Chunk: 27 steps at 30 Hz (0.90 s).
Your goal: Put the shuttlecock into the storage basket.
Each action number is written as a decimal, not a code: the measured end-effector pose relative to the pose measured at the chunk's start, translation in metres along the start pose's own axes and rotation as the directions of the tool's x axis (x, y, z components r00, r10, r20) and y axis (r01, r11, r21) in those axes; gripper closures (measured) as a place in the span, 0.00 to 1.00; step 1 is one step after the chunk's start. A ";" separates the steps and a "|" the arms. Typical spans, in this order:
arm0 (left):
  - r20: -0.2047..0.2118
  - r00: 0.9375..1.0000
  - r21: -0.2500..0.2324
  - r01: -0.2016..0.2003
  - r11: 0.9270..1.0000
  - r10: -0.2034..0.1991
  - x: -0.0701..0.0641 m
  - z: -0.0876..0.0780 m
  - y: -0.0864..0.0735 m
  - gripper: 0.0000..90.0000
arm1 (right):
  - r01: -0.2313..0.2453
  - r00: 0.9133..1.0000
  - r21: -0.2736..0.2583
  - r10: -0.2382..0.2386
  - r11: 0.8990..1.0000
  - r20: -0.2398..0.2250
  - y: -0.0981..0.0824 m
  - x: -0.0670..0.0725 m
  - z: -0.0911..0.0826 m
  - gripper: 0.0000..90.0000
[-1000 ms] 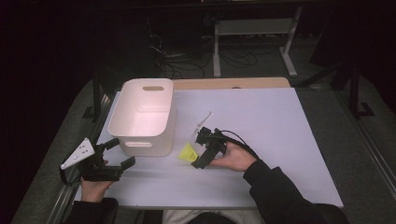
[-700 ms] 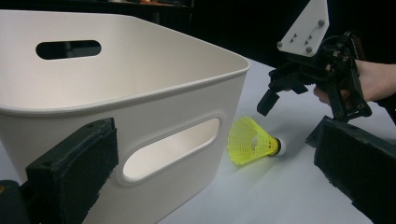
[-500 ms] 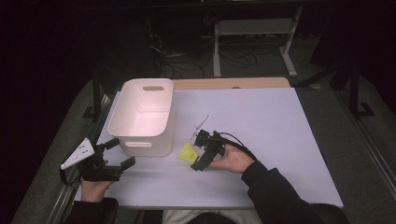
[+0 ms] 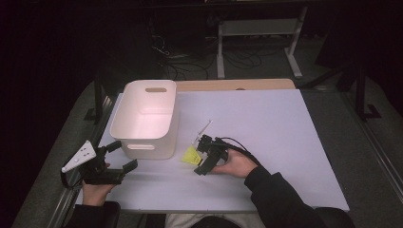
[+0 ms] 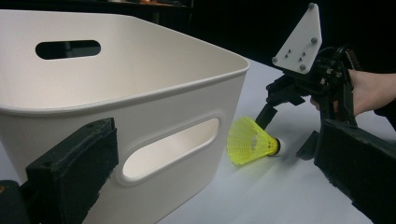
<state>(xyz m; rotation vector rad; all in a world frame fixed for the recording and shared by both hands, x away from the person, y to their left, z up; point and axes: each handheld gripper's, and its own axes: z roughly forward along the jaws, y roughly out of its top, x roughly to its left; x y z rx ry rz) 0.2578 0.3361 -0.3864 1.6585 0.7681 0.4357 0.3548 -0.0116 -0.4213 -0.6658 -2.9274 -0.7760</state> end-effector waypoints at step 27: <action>0.000 1.000 0.001 0.000 1.000 0.000 0.000 0.000 0.000 0.00 | -0.010 1.000 -0.067 0.009 0.998 -0.011 -0.007 -0.002 0.001 0.58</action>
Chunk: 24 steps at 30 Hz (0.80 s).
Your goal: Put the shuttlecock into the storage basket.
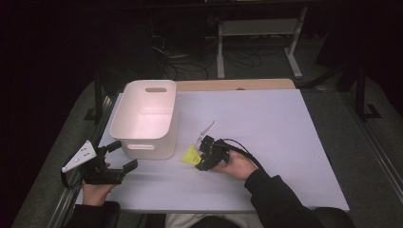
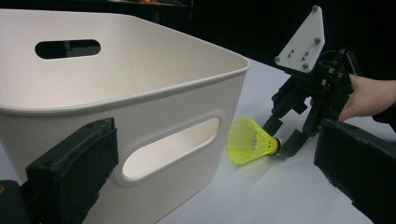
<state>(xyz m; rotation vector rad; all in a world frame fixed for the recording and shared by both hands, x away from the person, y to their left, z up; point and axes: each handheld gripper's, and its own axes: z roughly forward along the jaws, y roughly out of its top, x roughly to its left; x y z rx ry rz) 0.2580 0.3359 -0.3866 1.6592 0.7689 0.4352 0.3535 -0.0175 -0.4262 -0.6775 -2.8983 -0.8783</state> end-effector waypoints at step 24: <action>0.000 1.000 0.002 -0.001 1.000 0.001 0.000 0.000 0.000 0.00 | -0.002 1.000 -0.006 0.002 1.000 -0.017 0.000 0.000 -0.005 0.70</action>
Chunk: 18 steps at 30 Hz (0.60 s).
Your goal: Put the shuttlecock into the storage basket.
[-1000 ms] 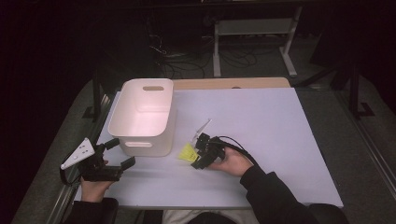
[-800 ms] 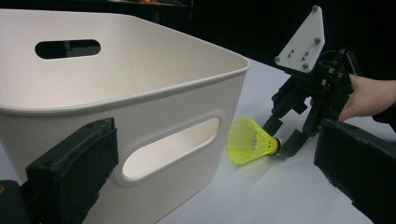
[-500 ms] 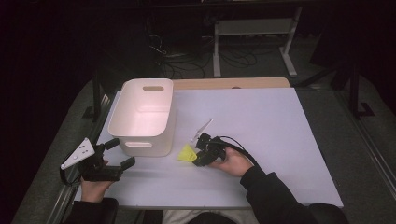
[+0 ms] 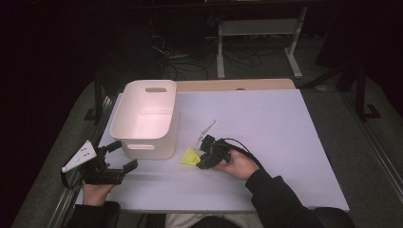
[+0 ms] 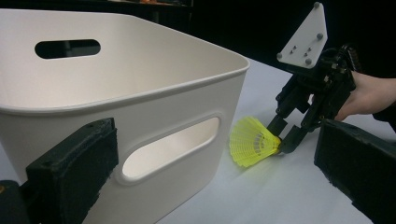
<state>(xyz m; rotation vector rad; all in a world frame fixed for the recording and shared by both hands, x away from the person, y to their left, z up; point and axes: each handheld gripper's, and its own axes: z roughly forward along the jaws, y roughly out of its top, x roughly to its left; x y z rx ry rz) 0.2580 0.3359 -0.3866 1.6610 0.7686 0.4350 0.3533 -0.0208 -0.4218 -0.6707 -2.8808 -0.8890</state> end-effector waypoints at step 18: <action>-0.001 1.000 0.000 0.001 1.000 -0.001 0.000 0.000 0.000 0.00 | -0.019 1.000 -0.069 0.020 0.997 0.013 0.003 -0.008 -0.031 0.70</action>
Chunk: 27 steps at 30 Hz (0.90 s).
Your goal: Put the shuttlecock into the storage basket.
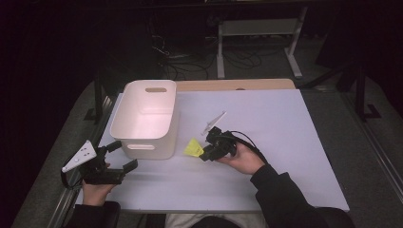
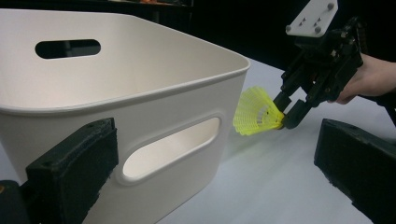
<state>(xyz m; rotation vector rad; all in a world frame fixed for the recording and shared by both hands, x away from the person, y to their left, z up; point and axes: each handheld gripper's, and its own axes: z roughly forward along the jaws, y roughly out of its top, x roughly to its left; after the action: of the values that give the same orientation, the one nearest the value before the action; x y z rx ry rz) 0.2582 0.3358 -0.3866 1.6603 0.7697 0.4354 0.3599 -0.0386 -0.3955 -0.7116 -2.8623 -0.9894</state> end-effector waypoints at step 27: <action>-0.001 1.000 -0.003 0.000 1.000 0.000 0.000 -0.001 0.000 0.00 | 0.033 0.999 -0.128 -0.027 0.991 0.042 0.026 0.001 -0.058 0.70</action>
<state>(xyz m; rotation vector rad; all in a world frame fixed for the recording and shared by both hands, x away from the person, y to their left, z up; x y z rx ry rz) 0.2579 0.3363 -0.3863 1.6574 0.7696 0.4366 0.3632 -0.0549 -0.3340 -0.7067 -2.8722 -1.1861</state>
